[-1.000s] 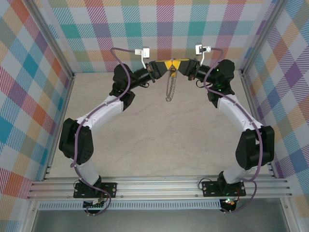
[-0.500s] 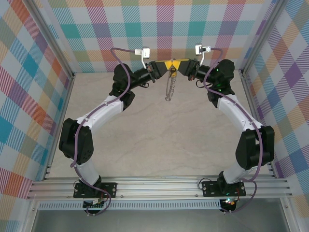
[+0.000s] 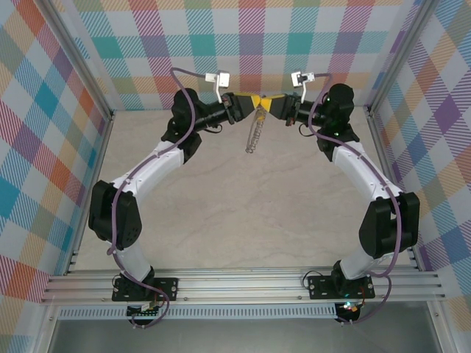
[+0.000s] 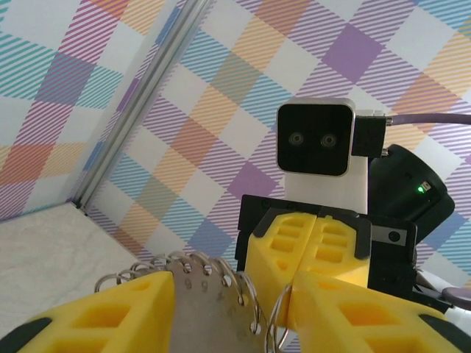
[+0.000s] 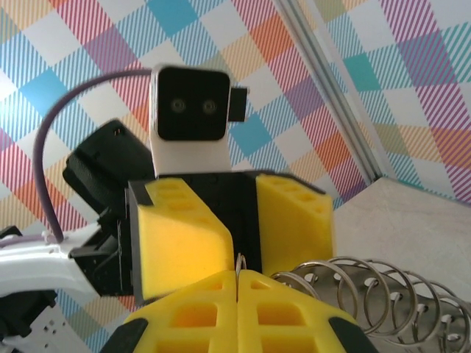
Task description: Put the keys on the keyring
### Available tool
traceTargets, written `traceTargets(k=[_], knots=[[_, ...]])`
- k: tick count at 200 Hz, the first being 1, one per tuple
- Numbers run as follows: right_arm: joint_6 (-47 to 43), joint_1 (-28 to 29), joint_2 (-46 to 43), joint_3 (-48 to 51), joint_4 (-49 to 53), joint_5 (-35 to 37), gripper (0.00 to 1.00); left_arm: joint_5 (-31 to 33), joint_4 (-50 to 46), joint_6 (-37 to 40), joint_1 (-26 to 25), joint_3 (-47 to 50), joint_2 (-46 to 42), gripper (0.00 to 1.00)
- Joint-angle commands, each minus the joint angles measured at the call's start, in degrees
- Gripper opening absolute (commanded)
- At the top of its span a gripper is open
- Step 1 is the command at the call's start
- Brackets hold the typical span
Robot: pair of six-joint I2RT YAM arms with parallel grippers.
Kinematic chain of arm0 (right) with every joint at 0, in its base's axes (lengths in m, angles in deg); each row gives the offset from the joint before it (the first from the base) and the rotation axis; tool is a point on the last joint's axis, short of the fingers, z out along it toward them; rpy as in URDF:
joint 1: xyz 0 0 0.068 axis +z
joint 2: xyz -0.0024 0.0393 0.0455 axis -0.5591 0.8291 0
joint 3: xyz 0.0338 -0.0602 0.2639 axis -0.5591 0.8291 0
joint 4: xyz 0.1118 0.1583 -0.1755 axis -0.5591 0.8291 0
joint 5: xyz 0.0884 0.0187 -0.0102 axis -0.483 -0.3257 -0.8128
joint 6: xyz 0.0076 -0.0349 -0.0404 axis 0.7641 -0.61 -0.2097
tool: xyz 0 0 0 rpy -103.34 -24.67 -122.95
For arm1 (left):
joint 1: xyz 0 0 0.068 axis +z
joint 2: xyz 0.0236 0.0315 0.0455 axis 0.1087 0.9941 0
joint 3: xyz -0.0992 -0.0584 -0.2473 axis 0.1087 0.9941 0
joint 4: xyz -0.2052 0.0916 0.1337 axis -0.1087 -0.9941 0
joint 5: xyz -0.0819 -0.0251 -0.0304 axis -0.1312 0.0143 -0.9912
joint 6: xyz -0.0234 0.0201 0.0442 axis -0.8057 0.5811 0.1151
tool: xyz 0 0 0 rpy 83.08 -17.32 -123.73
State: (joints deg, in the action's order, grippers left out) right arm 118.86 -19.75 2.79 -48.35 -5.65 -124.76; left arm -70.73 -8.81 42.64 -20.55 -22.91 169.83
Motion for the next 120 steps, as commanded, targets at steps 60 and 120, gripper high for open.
traceTargets(k=[60, 120], knots=[[-10.4, -1.0, -1.1, -5.1, 11.5, -7.7, 0.0, -10.5, -15.8, 13.0, 2.1, -6.9, -2.7, 0.45], [-11.2, -1.8, -0.7, -5.5, 12.5, -9.2, 0.0, -13.6, -18.7, 15.4, 3.0, -7.1, -2.6, 0.43]])
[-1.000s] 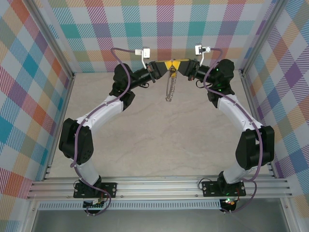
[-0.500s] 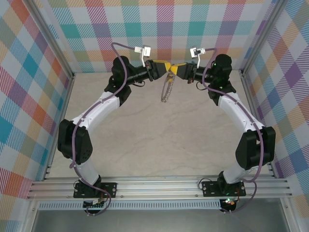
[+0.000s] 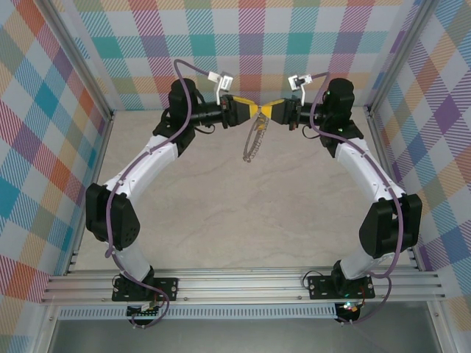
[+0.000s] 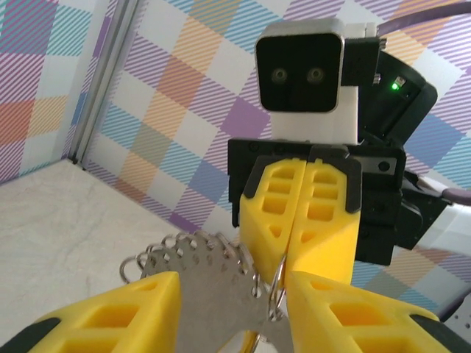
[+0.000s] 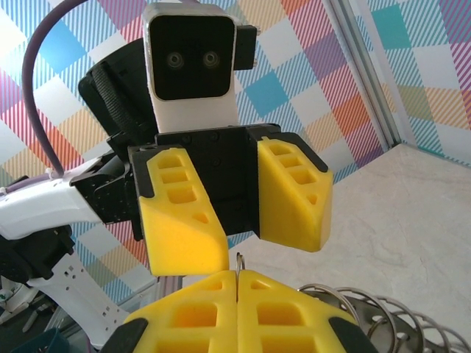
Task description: Put the keys on the keyring
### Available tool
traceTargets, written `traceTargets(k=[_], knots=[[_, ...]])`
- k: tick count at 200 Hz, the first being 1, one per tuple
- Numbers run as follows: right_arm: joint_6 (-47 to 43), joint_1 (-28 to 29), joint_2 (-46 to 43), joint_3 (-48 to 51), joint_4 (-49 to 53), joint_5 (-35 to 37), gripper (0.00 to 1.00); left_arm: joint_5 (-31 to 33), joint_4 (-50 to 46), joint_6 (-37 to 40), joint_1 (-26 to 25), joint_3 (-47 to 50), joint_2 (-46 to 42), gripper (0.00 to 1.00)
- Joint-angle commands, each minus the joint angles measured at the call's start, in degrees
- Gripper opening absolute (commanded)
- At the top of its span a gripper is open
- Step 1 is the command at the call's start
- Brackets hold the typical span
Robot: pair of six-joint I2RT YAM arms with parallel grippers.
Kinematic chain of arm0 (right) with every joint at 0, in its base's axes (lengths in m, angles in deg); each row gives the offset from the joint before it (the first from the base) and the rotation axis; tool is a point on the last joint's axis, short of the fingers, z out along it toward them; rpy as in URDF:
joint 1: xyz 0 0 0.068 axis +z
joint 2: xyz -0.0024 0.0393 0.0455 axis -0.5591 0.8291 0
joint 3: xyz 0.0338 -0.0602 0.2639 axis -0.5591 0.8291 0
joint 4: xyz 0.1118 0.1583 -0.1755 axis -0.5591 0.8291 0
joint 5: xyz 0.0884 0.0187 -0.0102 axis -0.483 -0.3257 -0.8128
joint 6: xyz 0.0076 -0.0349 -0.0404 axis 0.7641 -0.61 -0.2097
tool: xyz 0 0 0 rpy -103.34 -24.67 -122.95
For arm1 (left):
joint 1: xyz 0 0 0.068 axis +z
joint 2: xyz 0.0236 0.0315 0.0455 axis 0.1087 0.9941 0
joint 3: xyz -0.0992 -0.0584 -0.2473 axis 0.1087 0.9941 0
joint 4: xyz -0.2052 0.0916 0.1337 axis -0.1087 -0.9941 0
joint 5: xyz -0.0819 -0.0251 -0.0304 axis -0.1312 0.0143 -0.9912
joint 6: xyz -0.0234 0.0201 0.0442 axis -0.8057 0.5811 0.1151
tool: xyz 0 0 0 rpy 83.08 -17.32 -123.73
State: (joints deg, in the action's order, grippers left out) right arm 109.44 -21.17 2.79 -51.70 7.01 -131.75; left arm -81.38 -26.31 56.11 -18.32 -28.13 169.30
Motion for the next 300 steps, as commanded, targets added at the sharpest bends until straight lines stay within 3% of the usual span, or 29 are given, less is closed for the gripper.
traceTargets(k=[1, 220, 300], knots=[[-1.8, -0.4, -0.7, -2.2, -0.1, -2.2, 0.0, -3.0, -1.1, 1.9, 0.8, -1.9, -2.1, 0.43], [2.6, -0.3, 1.0, -1.7, -5.6, -4.0, 0.0, -6.5, 2.6, -2.3, -1.7, -4.5, 2.6, 0.41], [2.9, -0.3, 1.1, -1.6, -5.6, -4.0, 0.0, -6.7, 2.7, -2.4, -2.5, -5.4, 3.3, 0.15]])
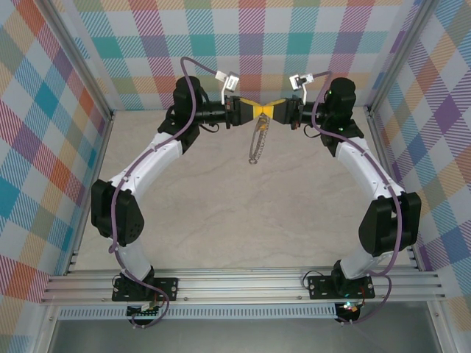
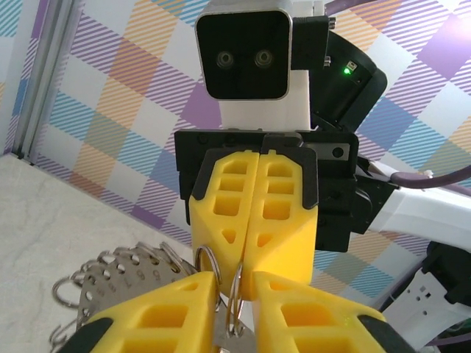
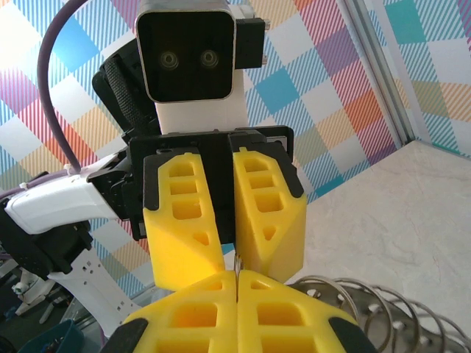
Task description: Put the keys on the keyring
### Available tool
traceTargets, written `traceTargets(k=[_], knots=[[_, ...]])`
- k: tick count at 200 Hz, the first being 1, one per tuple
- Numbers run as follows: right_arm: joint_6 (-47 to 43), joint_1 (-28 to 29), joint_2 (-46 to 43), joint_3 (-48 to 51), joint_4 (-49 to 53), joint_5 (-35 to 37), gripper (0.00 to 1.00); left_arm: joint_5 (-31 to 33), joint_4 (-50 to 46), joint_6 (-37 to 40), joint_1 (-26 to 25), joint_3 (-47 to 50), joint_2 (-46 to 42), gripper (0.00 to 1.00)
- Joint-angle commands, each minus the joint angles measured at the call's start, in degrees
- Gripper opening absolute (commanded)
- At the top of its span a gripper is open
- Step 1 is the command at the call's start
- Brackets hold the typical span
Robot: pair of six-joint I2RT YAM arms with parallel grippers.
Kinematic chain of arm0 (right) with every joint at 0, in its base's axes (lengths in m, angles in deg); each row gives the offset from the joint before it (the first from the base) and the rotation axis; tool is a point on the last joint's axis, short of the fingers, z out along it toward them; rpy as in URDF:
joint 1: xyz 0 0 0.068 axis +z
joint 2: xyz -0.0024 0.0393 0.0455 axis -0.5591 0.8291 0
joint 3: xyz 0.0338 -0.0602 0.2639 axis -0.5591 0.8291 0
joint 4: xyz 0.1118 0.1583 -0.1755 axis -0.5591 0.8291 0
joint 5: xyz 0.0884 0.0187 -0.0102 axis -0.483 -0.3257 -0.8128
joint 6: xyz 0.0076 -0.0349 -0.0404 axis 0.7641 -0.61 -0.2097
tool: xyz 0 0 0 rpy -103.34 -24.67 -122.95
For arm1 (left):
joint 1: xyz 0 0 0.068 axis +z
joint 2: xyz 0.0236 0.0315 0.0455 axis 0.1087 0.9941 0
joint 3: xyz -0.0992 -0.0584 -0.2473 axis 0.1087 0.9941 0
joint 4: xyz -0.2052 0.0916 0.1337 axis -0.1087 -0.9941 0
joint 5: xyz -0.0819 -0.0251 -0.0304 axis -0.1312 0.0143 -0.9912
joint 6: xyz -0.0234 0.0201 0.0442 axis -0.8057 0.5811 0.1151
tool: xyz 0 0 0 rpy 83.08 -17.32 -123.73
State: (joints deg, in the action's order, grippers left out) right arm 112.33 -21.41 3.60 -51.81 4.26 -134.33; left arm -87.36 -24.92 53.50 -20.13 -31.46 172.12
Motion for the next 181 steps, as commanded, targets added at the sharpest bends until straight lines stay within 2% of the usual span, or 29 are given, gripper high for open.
traceTargets(k=[1, 45, 129, 148, 181], knots=[[0.0, 0.0, 0.2, -1.5, -2.9, -1.5, 0.0, -0.7, 1.3, 0.2, -0.6, -2.1, 0.5, 0.15], [0.0, 0.0, 0.3, -1.3, -2.7, -1.4, 0.0, -0.8, 1.7, -0.4, -0.8, -2.7, 1.1, 0.0], [1.2, -0.1, -0.4, -1.1, -2.7, 1.9, 0.0, 0.6, 2.5, -0.8, -0.8, -2.3, 0.9, 0.0], [1.6, -0.1, -1.0, -0.9, -3.0, 3.1, 0.11, 1.2, 2.3, -0.6, -0.8, -2.2, 0.9, 0.0], [-0.7, -1.2, -3.5, -0.2, -0.3, 4.8, 0.38, 0.2, 2.6, -0.2, -0.8, -1.7, 0.8, 0.0]])
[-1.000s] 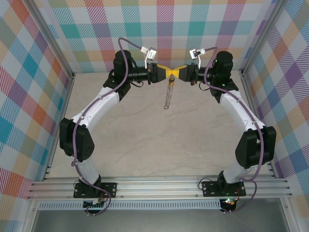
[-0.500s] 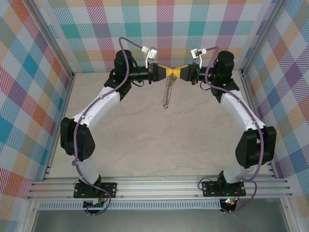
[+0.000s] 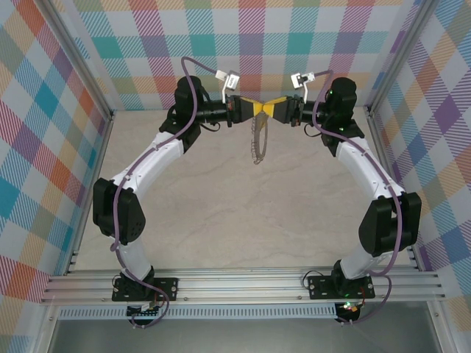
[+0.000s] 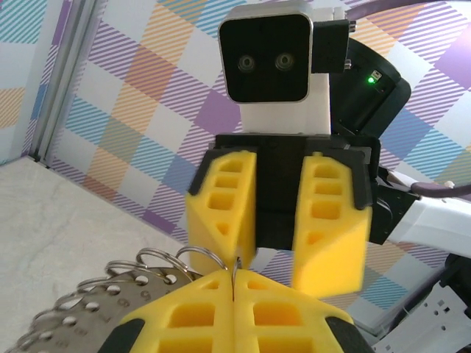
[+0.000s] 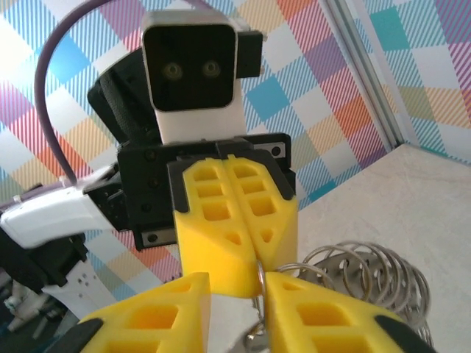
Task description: Put the keys on the keyring
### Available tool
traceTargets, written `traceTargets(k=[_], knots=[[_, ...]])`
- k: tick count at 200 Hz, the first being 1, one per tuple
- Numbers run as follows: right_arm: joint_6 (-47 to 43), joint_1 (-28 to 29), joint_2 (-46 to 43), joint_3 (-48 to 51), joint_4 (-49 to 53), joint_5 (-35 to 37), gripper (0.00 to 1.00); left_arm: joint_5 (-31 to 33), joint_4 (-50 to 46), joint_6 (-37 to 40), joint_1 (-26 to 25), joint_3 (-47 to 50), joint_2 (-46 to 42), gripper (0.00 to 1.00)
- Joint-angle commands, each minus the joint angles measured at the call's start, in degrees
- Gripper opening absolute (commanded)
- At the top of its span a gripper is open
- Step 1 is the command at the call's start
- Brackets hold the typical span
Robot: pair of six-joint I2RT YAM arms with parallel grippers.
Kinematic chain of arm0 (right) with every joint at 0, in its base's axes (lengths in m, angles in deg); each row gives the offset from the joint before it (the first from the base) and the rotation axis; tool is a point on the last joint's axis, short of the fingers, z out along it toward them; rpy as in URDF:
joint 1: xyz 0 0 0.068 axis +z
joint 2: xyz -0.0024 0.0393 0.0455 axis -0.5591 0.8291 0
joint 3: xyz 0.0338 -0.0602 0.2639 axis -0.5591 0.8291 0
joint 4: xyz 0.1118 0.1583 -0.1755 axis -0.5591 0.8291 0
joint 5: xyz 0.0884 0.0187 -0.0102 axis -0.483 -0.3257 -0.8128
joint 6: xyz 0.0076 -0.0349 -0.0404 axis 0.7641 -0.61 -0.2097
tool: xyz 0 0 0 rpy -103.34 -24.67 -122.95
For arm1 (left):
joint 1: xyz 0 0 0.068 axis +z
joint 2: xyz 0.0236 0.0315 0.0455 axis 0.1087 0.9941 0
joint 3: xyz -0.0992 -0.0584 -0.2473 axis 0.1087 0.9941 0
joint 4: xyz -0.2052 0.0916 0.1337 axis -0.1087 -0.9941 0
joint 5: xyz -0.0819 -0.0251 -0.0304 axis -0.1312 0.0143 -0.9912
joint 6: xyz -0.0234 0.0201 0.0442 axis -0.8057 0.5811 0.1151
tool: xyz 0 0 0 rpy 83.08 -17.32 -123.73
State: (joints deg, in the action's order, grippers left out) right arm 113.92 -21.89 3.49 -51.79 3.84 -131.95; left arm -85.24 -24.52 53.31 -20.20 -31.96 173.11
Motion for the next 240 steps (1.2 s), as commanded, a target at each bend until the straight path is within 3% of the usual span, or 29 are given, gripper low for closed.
traceTargets(k=[1, 25, 69, 145, 214, 240], knots=[[-2.4, -0.8, -3.6, -0.1, 0.2, 2.6, 0.39, -1.9, 2.2, 0.0, -0.8, -1.2, -0.2, 0.0], [-2.2, -2.7, -5.7, 1.2, 0.2, 4.2, 0.51, -1.6, 2.4, 0.2, -0.8, -0.3, -0.8, 0.0], [-0.5, -3.4, -8.2, 4.8, -1.5, 8.5, 0.57, -0.9, 2.9, 0.1, -0.8, 0.2, -1.2, 0.0], [2.0, -4.2, -13.0, 13.6, -4.6, 18.0, 0.59, 0.8, 4.2, -0.2, -0.7, 1.7, -2.5, 0.0], [3.2, -4.3, -16.4, 20.4, -6.4, 18.3, 0.59, 3.4, 7.2, -2.7, -0.7, 2.6, -2.7, 0.0], [4.1, -4.3, -16.7, 22.8, -9.0, 15.1, 0.56, 4.0, 8.8, -4.3, -0.7, 2.4, -2.3, 0.0]])
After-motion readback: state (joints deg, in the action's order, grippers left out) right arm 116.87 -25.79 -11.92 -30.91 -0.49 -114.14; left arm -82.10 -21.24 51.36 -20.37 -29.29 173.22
